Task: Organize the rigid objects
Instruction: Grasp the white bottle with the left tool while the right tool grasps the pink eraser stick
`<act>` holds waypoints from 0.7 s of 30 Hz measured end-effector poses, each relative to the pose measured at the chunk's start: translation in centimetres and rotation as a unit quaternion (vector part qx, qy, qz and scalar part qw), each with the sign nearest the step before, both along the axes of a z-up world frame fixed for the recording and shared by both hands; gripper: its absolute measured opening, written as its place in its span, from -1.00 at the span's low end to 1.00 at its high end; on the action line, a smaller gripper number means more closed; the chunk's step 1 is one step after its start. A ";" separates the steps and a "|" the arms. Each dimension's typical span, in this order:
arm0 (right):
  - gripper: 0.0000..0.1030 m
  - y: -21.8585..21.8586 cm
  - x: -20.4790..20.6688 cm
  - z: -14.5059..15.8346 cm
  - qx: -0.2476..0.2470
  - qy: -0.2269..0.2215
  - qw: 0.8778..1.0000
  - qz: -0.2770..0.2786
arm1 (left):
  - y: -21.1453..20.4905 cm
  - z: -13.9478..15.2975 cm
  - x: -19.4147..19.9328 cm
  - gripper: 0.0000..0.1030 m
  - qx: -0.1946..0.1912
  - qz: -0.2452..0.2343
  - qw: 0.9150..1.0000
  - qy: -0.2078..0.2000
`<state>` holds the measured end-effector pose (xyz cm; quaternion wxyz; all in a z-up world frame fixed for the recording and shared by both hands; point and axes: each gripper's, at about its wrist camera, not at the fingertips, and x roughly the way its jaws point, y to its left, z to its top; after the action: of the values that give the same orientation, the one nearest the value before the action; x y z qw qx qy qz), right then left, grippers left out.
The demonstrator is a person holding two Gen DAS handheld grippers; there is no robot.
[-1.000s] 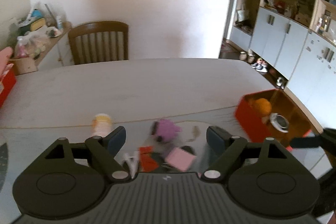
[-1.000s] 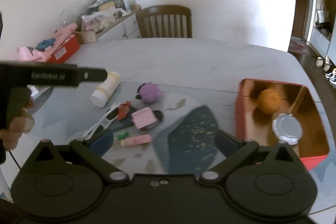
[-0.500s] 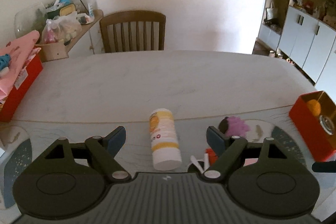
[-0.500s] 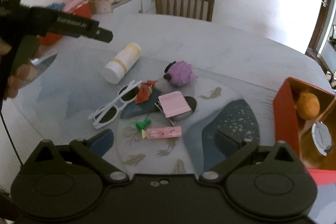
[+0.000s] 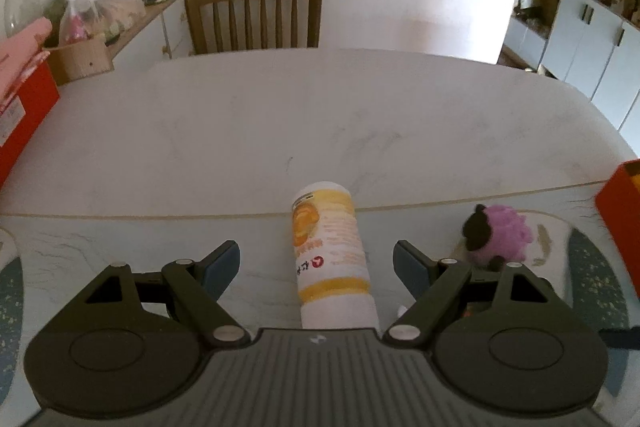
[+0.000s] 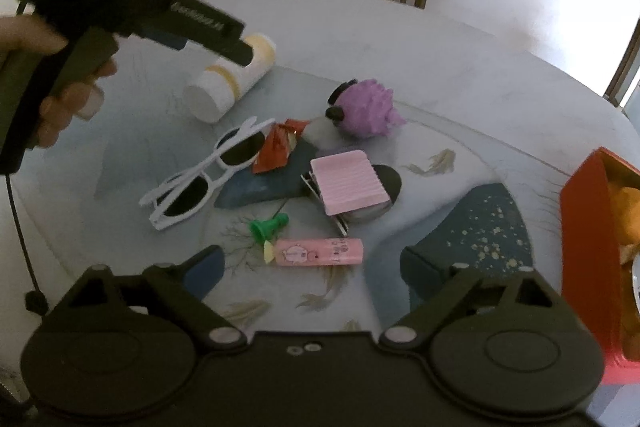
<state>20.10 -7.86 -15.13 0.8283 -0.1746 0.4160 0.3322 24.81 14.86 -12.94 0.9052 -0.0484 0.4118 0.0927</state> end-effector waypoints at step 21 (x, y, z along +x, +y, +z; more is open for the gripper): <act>0.14 0.8 1.0 -1.2 -0.012 0.009 1.000 0.012 | -0.5 -2.6 1.7 0.24 0.013 -0.014 1.000 0.014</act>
<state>21.08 -7.04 -16.36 0.8183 -0.1863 0.4252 0.3389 26.49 14.39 -15.53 0.9012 -0.0300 0.4236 0.0860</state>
